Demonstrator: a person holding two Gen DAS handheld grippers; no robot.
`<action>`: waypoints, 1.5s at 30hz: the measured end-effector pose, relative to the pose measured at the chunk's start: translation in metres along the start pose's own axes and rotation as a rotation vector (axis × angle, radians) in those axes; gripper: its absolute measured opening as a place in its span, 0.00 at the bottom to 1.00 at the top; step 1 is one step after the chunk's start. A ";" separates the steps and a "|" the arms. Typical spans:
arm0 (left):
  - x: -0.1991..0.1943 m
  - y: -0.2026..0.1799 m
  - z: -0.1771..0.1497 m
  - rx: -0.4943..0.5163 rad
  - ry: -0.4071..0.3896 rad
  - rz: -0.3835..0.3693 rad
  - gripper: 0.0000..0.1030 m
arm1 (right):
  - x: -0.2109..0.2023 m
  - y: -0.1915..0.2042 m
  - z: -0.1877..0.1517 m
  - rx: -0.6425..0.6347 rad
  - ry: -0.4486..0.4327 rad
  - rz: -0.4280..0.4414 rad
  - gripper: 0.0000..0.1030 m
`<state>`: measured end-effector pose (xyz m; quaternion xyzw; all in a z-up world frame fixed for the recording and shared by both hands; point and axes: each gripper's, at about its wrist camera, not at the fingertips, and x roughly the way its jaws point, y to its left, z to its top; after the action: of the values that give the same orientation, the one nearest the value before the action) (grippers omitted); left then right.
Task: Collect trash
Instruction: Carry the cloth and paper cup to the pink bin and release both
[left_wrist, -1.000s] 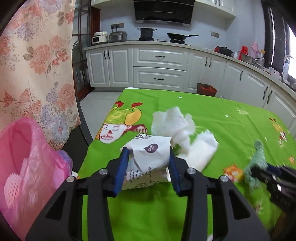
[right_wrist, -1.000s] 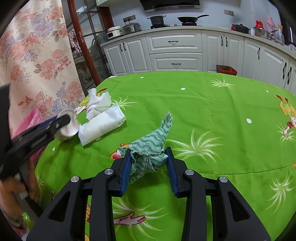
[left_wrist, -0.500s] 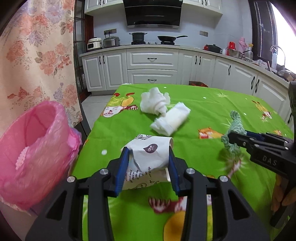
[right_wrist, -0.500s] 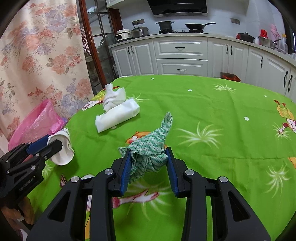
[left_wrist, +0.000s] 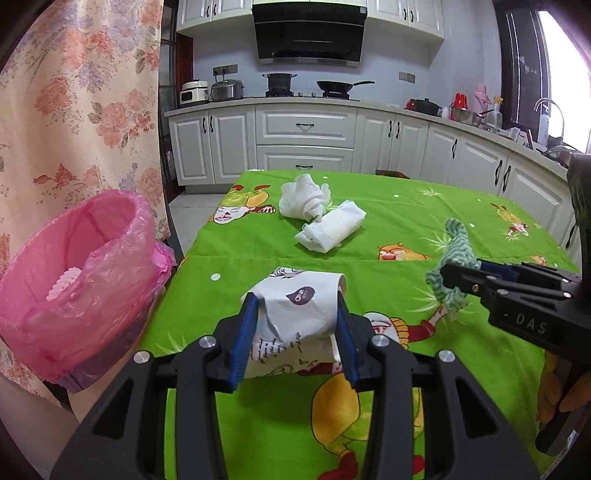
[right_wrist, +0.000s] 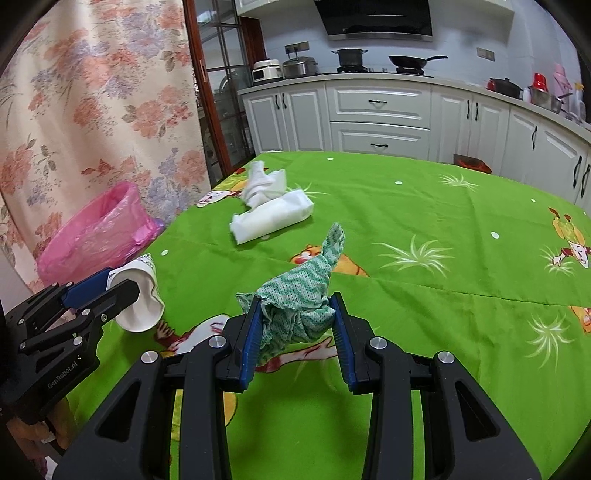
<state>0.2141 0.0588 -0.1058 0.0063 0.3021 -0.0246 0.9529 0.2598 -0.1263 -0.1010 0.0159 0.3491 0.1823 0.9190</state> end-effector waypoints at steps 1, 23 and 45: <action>-0.002 -0.001 0.000 0.000 -0.003 -0.001 0.38 | -0.001 0.001 0.000 -0.003 -0.002 0.003 0.34; -0.069 0.023 0.011 -0.027 -0.146 0.034 0.38 | -0.034 0.045 0.015 -0.080 -0.084 0.122 0.34; -0.091 0.155 0.043 -0.136 -0.224 0.271 0.38 | 0.019 0.178 0.090 -0.311 -0.100 0.398 0.35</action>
<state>0.1725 0.2167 -0.0182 -0.0200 0.1915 0.1240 0.9734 0.2736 0.0557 -0.0169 -0.0484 0.2609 0.4102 0.8725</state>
